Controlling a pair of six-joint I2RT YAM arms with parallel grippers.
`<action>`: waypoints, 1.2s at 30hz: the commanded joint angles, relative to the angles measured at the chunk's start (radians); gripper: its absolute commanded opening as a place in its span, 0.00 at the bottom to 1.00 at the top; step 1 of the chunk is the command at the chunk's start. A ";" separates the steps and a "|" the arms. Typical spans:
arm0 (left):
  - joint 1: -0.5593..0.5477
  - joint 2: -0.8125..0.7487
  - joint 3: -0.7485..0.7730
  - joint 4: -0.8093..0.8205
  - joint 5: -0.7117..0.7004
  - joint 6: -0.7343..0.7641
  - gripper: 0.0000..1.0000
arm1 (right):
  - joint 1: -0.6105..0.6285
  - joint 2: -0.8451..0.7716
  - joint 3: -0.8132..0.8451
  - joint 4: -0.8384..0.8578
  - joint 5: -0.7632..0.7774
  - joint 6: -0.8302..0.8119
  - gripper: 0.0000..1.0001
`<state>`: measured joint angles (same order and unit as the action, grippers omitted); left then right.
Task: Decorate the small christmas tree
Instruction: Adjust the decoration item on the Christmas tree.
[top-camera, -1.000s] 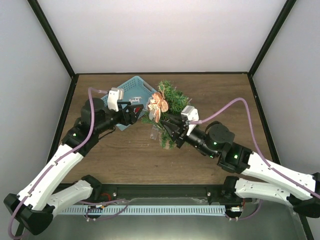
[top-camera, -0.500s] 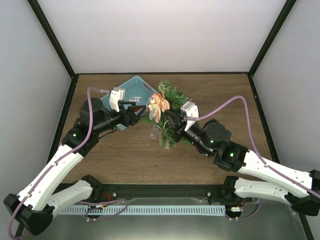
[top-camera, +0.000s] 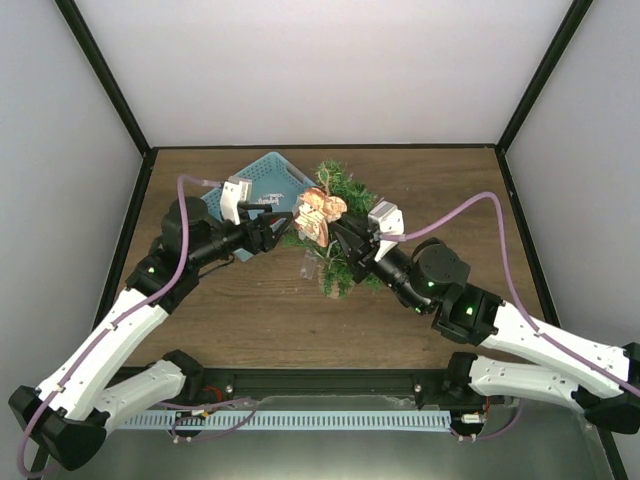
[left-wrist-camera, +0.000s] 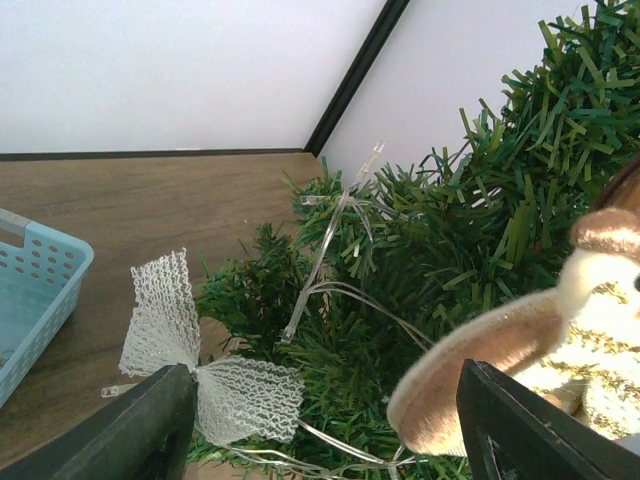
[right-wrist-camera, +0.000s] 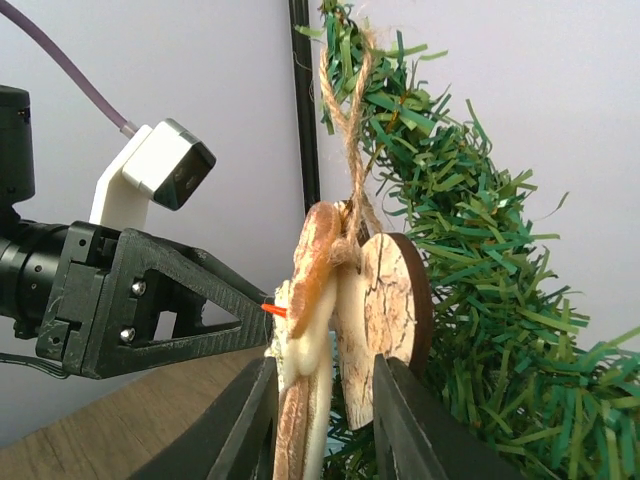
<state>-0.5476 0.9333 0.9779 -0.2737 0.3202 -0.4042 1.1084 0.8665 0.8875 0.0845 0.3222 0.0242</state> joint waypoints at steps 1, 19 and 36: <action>0.005 0.004 -0.008 0.040 0.014 0.007 0.73 | -0.004 -0.030 0.039 -0.013 0.019 0.027 0.29; 0.005 0.010 -0.002 0.060 0.042 -0.012 0.73 | -0.004 0.012 0.065 -0.006 -0.017 0.045 0.30; 0.005 -0.021 -0.012 0.032 0.040 -0.008 0.63 | -0.005 0.002 0.094 -0.053 0.029 -0.026 0.01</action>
<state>-0.5476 0.9318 0.9756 -0.2379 0.3531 -0.4160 1.1084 0.9035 0.9367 0.0479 0.3256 0.0158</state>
